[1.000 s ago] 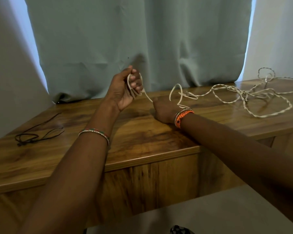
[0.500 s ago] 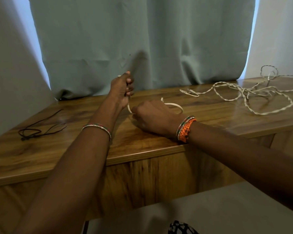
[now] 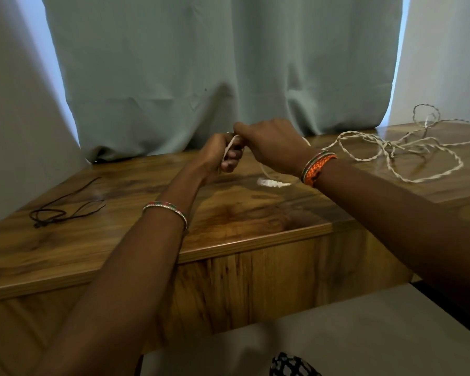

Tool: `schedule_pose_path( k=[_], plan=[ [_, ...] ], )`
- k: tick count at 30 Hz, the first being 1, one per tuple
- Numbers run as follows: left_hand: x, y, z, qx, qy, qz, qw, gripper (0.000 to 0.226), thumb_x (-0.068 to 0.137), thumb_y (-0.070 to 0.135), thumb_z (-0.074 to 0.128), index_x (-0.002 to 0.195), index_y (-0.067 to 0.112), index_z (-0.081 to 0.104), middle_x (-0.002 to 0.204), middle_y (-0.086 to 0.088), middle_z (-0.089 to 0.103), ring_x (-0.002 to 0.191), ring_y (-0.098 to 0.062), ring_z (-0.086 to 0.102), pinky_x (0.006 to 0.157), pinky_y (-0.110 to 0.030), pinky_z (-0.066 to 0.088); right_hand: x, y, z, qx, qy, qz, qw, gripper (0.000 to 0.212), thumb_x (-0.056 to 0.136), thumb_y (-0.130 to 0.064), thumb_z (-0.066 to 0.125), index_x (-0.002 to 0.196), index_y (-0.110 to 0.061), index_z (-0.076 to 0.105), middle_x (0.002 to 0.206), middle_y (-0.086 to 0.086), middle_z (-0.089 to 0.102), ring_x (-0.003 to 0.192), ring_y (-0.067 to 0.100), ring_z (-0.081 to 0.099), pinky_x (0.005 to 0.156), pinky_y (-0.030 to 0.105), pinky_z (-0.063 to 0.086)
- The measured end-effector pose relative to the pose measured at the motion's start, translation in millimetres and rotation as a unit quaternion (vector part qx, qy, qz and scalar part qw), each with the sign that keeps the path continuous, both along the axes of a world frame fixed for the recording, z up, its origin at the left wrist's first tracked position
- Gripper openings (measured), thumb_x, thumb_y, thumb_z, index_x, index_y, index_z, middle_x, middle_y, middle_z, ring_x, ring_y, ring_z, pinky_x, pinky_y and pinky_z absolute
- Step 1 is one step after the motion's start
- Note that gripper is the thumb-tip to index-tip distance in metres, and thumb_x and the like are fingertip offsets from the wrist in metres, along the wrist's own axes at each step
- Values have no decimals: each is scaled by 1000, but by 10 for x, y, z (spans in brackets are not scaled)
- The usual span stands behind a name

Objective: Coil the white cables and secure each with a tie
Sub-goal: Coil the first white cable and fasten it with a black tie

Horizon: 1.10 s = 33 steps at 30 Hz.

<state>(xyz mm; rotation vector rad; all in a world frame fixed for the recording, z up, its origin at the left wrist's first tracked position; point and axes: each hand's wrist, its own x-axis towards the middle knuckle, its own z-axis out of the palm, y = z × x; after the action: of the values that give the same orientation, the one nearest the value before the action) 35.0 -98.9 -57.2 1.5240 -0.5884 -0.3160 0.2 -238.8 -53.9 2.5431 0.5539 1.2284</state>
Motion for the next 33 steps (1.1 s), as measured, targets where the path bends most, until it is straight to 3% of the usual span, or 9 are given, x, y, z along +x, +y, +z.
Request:
schedule_pose_path(
  k=[5,10,12,16,20,24,28,31,33],
  plan=[
    [-56,-11,43,-7,35,-77,996,41,102,30,21,68,15,37,41,7,33,28,-2,23,29,-13,14,141,-197,-13,-49,-107,39,992,19,77,-8,43,94,-14,49,68,6,63,42,28,54,43,22,26],
    [-80,134,136,11,87,-174,981,37,99,35,25,72,13,40,43,6,35,28,-3,28,30,-12,18,249,-241,101,-32,-150,17,988,20,69,3,63,83,-9,55,67,10,61,59,30,57,63,33,44],
    [-70,207,161,-21,105,-216,970,35,95,35,34,70,12,44,42,6,35,27,-2,26,29,-12,16,280,-271,93,24,-133,-3,991,7,83,-6,55,90,-8,56,74,13,63,71,32,56,73,37,41],
    [-52,358,154,-54,104,-321,940,26,70,30,71,61,14,53,39,7,41,31,-6,15,28,-14,17,393,-411,-66,128,-57,-104,985,31,96,-38,39,106,-11,52,101,12,63,96,31,53,89,43,31],
    [-16,367,154,-117,77,-283,949,26,60,26,74,53,17,50,32,10,31,29,-8,9,26,-15,12,453,-450,-195,122,16,-165,978,54,85,-60,50,108,-11,54,109,14,54,101,33,52,83,40,37],
    [19,399,214,-251,43,-159,954,27,73,24,42,46,20,44,27,8,29,20,-4,14,29,-17,4,452,-543,-225,220,65,-177,957,50,81,-56,61,105,-12,56,106,16,57,92,38,60,74,38,45],
    [83,403,220,-359,60,-65,929,44,91,20,30,48,19,40,29,6,25,19,-5,19,27,-16,9,495,-597,-276,280,100,-196,934,50,84,-53,61,104,-8,51,101,17,63,93,37,60,72,36,43],
    [177,354,178,-341,53,45,937,34,92,17,29,59,19,34,31,7,24,22,-5,17,27,-15,10,478,-504,-206,498,229,-65,834,59,72,-59,71,96,-8,51,80,10,60,72,28,59,64,35,48],
    [265,321,117,-296,54,88,950,30,91,15,29,61,19,33,32,8,25,23,-5,17,28,-12,12,435,-419,-104,658,315,110,675,50,73,-49,75,91,-8,52,72,7,55,62,21,55,57,31,54]
  ],
)
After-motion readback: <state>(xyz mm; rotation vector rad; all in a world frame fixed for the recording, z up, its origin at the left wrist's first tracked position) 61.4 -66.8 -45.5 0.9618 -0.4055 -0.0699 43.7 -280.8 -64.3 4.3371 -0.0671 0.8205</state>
